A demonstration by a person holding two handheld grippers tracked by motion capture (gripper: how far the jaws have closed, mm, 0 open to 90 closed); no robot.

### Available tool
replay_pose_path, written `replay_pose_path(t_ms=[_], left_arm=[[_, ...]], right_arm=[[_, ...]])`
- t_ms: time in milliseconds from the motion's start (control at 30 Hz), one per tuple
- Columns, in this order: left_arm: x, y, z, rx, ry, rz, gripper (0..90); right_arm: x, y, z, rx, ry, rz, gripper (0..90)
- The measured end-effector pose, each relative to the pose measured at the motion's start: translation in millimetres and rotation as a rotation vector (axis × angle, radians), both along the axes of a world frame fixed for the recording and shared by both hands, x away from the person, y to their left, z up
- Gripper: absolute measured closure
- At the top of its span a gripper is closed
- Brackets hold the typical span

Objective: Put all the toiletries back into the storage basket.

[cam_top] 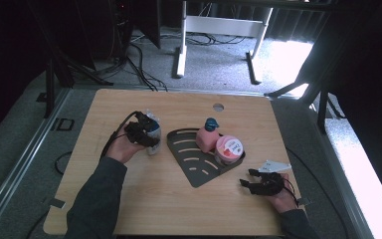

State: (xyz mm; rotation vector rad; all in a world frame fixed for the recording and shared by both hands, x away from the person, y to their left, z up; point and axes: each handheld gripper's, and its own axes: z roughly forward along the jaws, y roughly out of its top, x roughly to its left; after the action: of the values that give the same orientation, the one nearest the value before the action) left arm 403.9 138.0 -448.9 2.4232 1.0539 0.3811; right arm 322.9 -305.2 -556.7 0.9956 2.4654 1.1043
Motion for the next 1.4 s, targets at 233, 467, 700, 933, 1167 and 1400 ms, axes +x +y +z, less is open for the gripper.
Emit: replay_pose_path(t_ms=[233,467,700,933,1167,1400], left_arm=[[-0.8,-2.2,3.4,-0.014,-0.013,-0.002,55.0],[-3.6,-3.7,9.0,-0.022,-0.041,0.001,55.1],[-4.7,-7.9,13.3,-0.034,-0.053,-0.005,55.1],[-4.7,-13.8,16.5,-0.040,-0.047,-0.026,55.1],[-4.2,-18.8,19.5,-0.044,-0.055,-0.033,55.0],[-2.6,-24.4,20.2,-0.054,-0.058,-0.039,55.1]], right_arm=[[0.0,0.1,0.0,0.000,0.000,0.000,39.3],[0.0,0.1,0.0,-0.001,0.000,0.000,39.3],[0.0,0.1,0.0,-0.001,0.000,0.000,39.3],[-0.1,0.1,0.0,-0.001,-0.001,0.000,39.3],[0.0,0.1,0.0,-0.001,-0.001,0.000,39.3],[-0.1,0.1,0.0,-0.002,-0.001,0.000,39.3]])
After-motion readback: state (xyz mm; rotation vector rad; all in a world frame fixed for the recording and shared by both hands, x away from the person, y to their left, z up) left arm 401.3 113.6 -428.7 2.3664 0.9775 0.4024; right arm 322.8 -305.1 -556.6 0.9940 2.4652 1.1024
